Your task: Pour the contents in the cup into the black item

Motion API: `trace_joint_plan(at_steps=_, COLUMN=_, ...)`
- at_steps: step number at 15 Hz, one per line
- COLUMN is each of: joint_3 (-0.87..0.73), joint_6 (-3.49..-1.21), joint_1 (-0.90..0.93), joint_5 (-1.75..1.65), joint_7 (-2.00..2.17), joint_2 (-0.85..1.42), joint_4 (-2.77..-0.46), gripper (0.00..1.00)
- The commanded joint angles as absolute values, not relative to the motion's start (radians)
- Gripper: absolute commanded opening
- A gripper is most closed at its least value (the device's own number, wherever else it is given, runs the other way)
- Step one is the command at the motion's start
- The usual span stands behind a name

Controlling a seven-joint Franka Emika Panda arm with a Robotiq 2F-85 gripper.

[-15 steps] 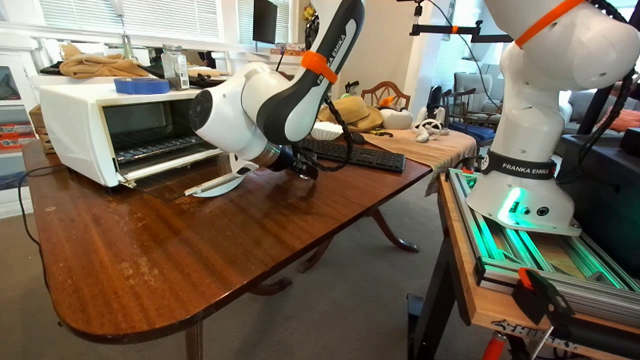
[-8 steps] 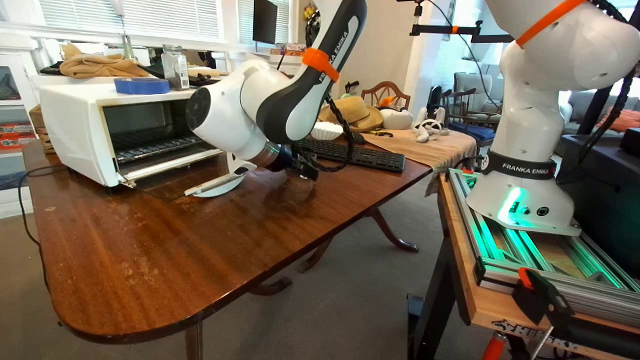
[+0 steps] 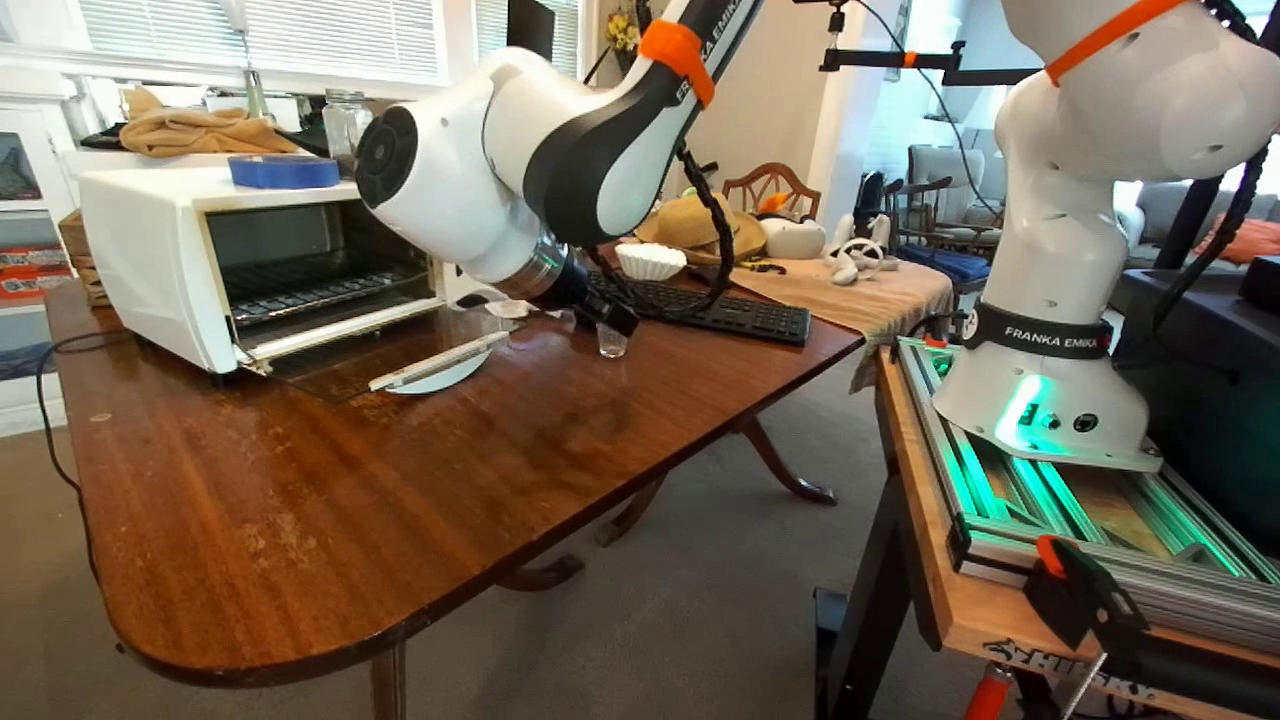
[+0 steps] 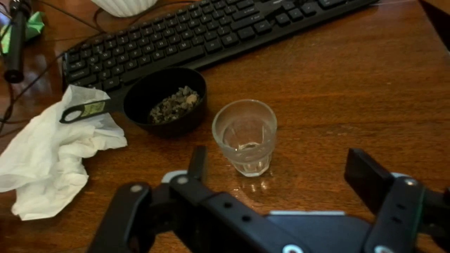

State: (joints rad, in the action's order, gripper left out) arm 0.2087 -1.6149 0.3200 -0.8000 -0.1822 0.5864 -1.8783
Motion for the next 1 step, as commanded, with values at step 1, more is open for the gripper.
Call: trace_joint_plan(at_steps=1, joint_3=0.218, joint_6=-1.604, joint_1=0.322, joint_5=-0.807, joint_7=-0.174, joint_2=0.572, joint_4=-1.884, gripper=1.00)
